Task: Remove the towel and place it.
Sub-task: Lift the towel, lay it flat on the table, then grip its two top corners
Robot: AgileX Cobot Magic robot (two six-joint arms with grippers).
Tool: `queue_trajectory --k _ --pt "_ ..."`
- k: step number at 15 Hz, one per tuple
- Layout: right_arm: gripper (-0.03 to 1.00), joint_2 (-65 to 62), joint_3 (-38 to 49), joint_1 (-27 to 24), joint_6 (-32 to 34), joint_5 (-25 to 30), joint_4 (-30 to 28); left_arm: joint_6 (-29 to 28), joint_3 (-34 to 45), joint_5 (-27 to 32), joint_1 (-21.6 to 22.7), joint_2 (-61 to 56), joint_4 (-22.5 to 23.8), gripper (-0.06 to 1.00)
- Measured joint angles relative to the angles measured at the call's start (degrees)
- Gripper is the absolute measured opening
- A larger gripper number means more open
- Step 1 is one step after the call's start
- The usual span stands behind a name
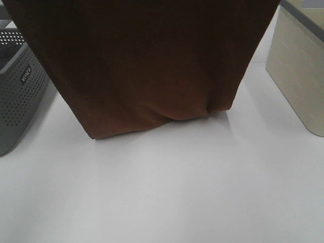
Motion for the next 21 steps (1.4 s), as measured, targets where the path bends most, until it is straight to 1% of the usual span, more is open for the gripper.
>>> queue_trajectory --k 1,2,5,6,9,10,11,14,17,21 --pt "0.01 -2.0 3.5 0.1 0.6 -0.2 0.1 1.5 2.1 0.0 0.0 -0.7 -1.5 0.0" --pt "0.01 -6.3 9.9 0.1 2.0 -0.7 -0.3 3.8 6.4 0.0 0.0 -2.1 -4.9 0.0" --pt "0.01 -12.2 19.1 0.1 3.2 -1.0 0.3 4.8 14.6 -0.1 0.0 -5.6 -8.0 0.0" --pt "0.01 -13.1 20.5 0.1 3.5 -1.1 0.5 4.8 15.7 -0.1 0.0 -6.4 -8.4 0.0" --pt "0.01 -17.0 25.7 0.1 3.8 -1.1 0.7 4.9 23.0 -0.2 -0.2 -12.0 -10.8 0.0" --pt "0.01 -17.9 27.2 0.1 3.8 -1.1 1.0 5.3 27.4 -0.2 -0.2 -14.9 -12.4 0.0" --pt "0.01 -18.6 28.2 0.1 3.8 -1.0 1.3 5.4 30.1 -0.4 -0.2 -16.5 -13.2 0.0" --pt "0.01 -20.2 31.4 0.1 3.8 -0.9 2.6 5.6 35.8 -0.8 -0.2 -19.1 -15.1 0.0" --pt "0.01 -22.4 37.7 0.1 3.9 -0.9 4.2 5.9 39.9 -1.0 -0.2 -19.5 -16.0 0.0" --pt "0.01 -21.9 47.1 0.1 3.6 -1.3 5.6 6.0 44.7 -0.8 -0.2 -18.2 -17.7 0.0"
